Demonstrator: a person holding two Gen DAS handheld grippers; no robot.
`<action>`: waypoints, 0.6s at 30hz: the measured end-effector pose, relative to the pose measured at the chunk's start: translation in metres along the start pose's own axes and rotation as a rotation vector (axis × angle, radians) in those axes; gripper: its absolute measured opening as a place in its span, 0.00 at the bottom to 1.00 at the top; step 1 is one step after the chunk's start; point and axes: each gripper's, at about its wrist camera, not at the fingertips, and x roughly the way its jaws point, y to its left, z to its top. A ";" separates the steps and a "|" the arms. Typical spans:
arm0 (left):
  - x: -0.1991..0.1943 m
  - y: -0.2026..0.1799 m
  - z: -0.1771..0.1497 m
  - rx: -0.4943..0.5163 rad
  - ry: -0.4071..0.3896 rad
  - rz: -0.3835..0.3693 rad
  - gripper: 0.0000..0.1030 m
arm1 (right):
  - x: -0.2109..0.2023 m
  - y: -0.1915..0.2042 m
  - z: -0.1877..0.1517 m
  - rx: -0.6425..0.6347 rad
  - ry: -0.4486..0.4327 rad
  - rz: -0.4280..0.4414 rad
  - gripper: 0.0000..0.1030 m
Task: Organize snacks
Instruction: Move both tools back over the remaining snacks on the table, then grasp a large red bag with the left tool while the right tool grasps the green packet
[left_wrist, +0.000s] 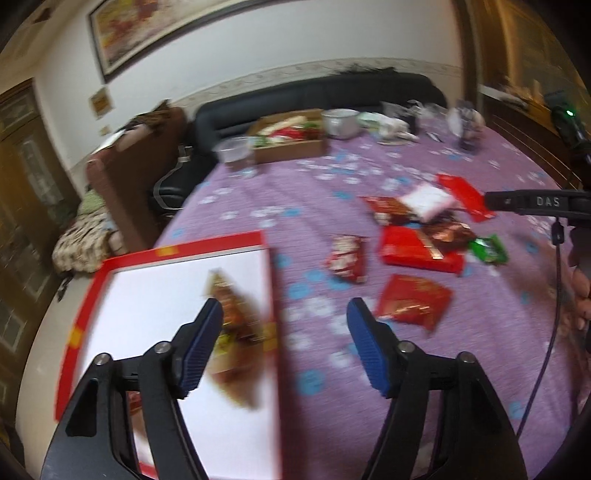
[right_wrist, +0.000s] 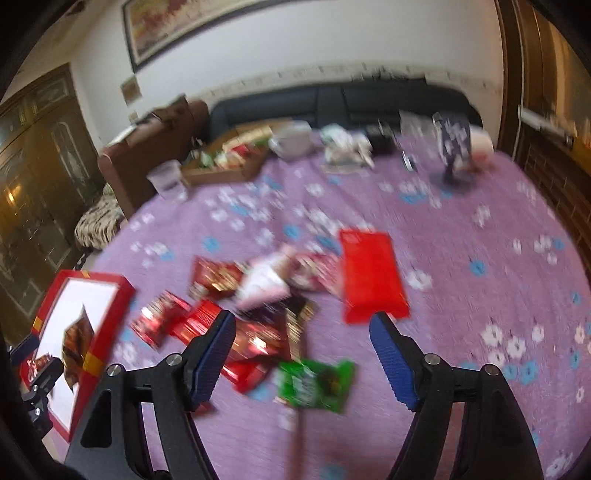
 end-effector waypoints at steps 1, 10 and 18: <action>0.003 -0.011 0.003 0.015 0.008 -0.027 0.68 | 0.002 -0.007 -0.001 0.025 0.022 0.024 0.74; 0.039 -0.060 0.012 0.055 0.097 -0.141 0.68 | 0.035 -0.017 -0.015 0.059 0.234 0.050 0.74; 0.059 -0.075 0.011 0.056 0.140 -0.194 0.70 | 0.043 -0.007 -0.023 0.001 0.244 -0.016 0.76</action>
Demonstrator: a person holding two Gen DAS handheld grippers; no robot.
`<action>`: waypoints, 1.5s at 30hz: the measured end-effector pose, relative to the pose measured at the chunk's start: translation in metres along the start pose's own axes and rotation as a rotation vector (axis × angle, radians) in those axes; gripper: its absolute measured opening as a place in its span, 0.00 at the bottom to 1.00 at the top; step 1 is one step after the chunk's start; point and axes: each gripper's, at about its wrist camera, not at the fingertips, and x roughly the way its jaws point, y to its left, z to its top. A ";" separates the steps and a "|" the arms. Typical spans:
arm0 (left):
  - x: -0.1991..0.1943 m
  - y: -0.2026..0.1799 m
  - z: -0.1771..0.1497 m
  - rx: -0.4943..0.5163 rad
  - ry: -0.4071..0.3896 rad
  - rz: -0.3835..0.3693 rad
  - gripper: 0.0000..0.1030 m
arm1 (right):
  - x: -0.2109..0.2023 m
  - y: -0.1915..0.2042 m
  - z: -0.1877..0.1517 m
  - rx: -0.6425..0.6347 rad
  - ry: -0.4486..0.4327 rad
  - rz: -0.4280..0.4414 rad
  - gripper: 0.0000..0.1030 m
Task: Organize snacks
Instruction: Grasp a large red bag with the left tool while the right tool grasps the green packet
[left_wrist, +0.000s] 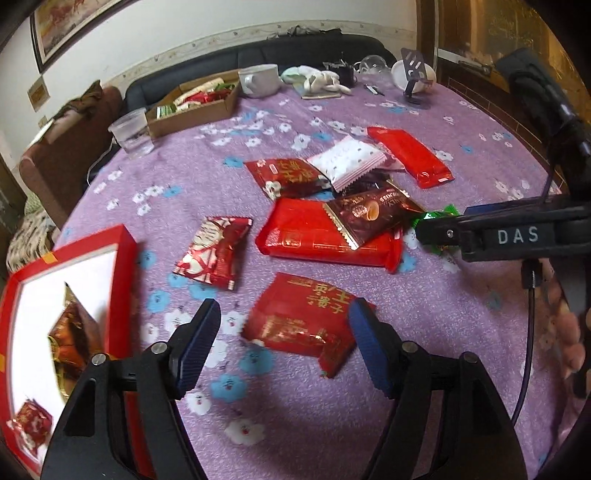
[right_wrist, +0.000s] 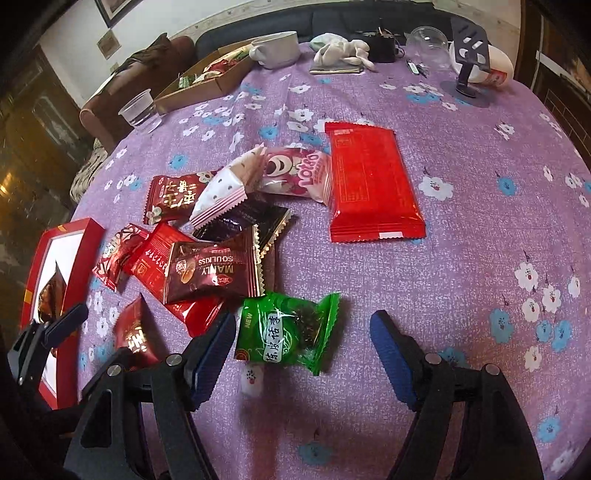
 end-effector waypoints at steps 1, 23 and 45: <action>0.002 -0.001 0.000 -0.001 0.007 -0.008 0.70 | -0.001 0.003 -0.002 -0.012 -0.007 -0.022 0.73; 0.012 0.007 0.000 -0.105 0.008 -0.163 0.18 | -0.013 -0.011 0.005 0.075 -0.071 0.131 0.40; -0.079 0.081 -0.042 -0.221 -0.161 -0.064 0.18 | -0.020 0.012 0.005 0.079 -0.094 0.410 0.40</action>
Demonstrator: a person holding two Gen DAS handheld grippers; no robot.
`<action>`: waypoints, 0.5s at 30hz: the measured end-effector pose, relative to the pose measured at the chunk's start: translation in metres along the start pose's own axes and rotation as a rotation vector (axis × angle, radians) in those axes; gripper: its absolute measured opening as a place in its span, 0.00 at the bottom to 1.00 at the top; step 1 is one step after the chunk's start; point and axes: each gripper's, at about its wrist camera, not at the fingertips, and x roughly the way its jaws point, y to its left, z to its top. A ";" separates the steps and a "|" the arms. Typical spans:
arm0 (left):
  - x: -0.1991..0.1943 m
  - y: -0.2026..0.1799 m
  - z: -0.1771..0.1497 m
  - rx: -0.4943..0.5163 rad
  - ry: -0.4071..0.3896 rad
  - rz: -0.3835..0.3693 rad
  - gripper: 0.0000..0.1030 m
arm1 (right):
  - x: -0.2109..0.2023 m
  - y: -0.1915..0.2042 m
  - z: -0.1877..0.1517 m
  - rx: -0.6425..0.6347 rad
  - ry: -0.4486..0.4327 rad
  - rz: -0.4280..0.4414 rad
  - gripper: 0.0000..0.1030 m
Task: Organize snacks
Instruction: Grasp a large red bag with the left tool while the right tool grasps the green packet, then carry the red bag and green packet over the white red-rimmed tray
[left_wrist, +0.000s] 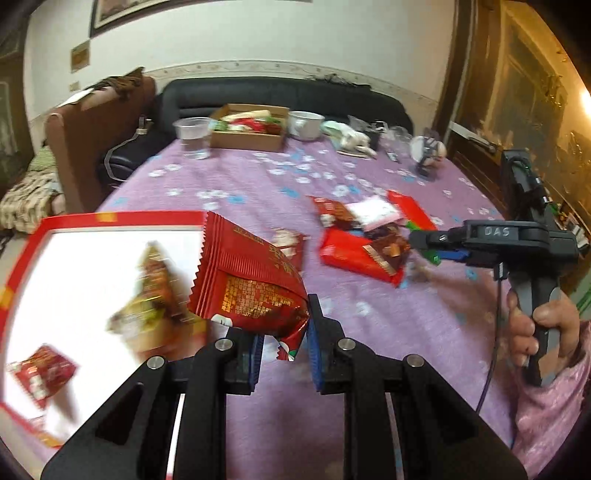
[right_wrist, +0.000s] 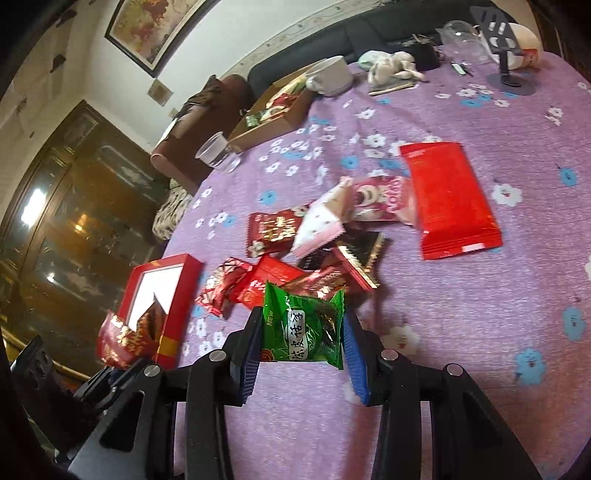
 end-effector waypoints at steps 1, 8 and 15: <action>-0.004 0.008 -0.002 -0.009 -0.002 0.015 0.18 | 0.001 0.003 0.000 -0.009 -0.005 0.008 0.40; -0.024 0.057 -0.011 -0.072 -0.023 0.104 0.18 | 0.019 0.041 -0.011 -0.054 0.004 0.018 0.40; -0.037 0.103 -0.018 -0.145 -0.050 0.161 0.18 | 0.050 0.118 -0.022 -0.139 0.034 0.120 0.40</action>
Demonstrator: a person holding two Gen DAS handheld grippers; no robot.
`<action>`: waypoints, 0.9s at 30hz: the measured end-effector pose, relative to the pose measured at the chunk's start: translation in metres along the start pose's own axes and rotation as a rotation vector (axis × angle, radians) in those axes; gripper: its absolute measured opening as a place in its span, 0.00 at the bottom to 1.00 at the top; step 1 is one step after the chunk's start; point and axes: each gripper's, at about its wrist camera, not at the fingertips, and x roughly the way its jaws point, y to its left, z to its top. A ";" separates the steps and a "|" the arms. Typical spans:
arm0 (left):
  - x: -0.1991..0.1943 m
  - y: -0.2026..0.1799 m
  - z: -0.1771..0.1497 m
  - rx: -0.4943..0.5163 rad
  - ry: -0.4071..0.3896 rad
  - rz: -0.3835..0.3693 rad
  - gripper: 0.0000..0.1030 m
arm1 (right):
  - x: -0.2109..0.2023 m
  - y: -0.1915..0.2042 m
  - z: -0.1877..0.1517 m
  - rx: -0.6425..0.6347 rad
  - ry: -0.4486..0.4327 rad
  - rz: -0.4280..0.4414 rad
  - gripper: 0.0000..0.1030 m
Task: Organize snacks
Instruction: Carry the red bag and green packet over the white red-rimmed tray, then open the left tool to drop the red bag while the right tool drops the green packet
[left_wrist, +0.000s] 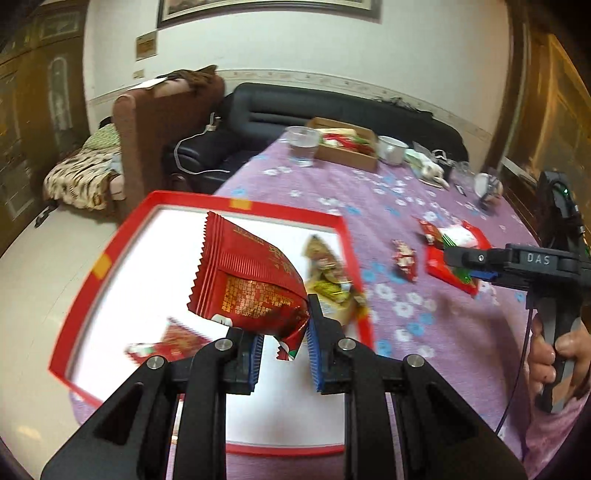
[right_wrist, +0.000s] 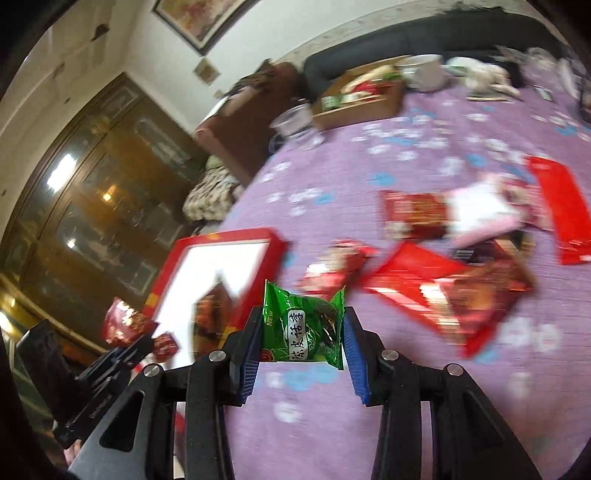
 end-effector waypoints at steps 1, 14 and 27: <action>0.000 0.006 -0.002 -0.010 0.000 0.004 0.18 | 0.007 0.009 0.000 -0.001 0.008 0.024 0.40; 0.011 0.055 -0.012 -0.072 0.022 0.049 0.18 | 0.101 0.073 0.001 0.009 0.171 0.071 0.43; 0.007 0.073 -0.010 -0.069 -0.009 0.137 0.32 | 0.143 0.130 0.005 -0.130 0.140 0.127 0.44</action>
